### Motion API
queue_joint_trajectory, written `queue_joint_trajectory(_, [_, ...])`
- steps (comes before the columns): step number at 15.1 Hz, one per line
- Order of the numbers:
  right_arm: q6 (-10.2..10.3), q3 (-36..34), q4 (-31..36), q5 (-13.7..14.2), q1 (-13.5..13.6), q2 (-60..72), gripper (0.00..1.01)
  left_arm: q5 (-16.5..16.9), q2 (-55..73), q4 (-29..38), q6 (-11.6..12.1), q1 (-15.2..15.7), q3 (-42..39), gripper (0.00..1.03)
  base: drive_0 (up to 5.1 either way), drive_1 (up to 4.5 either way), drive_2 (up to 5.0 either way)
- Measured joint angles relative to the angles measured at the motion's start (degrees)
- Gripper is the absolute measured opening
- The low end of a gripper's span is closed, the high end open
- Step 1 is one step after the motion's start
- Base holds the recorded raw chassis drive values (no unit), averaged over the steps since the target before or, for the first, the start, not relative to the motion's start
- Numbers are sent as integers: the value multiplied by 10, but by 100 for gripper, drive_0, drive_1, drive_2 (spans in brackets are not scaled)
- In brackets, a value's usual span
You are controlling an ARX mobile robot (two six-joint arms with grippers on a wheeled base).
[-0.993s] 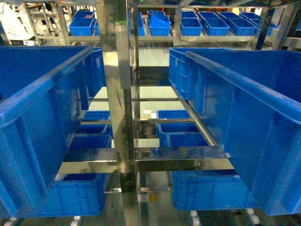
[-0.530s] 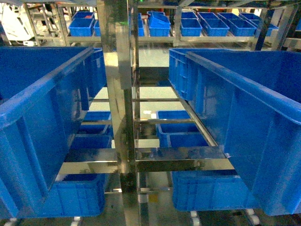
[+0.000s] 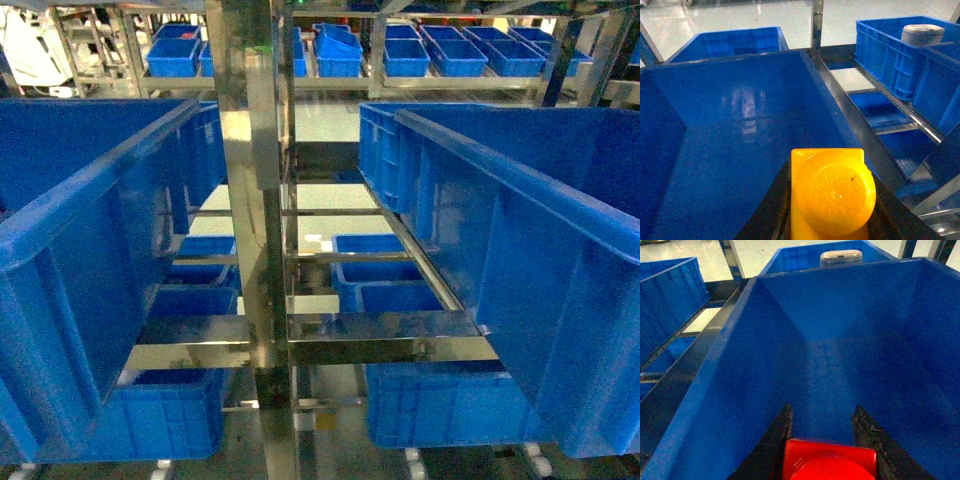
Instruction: Sort and place red and yellow blocks in left bins
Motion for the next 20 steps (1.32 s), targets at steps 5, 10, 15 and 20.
queue_joint_trajectory(5, [21, 171, -43, 13, -1, 207, 29, 0, 0, 0, 0, 0, 0, 27, 0, 0, 0])
queue_joint_trajectory(10, [57, 342, -192, 29, 1, 338, 29, 0, 0, 0, 0, 0, 0, 27, 0, 0, 0])
queue_joint_trajectory(15, [78, 372, -223, 22, -37, 379, 29, 0, 0, 0, 0, 0, 0, 27, 0, 0, 0])
queue_joint_trajectory(20, [123, 332, -193, 40, -14, 339, 62, 0, 0, 0, 0, 0, 0, 27, 0, 0, 0])
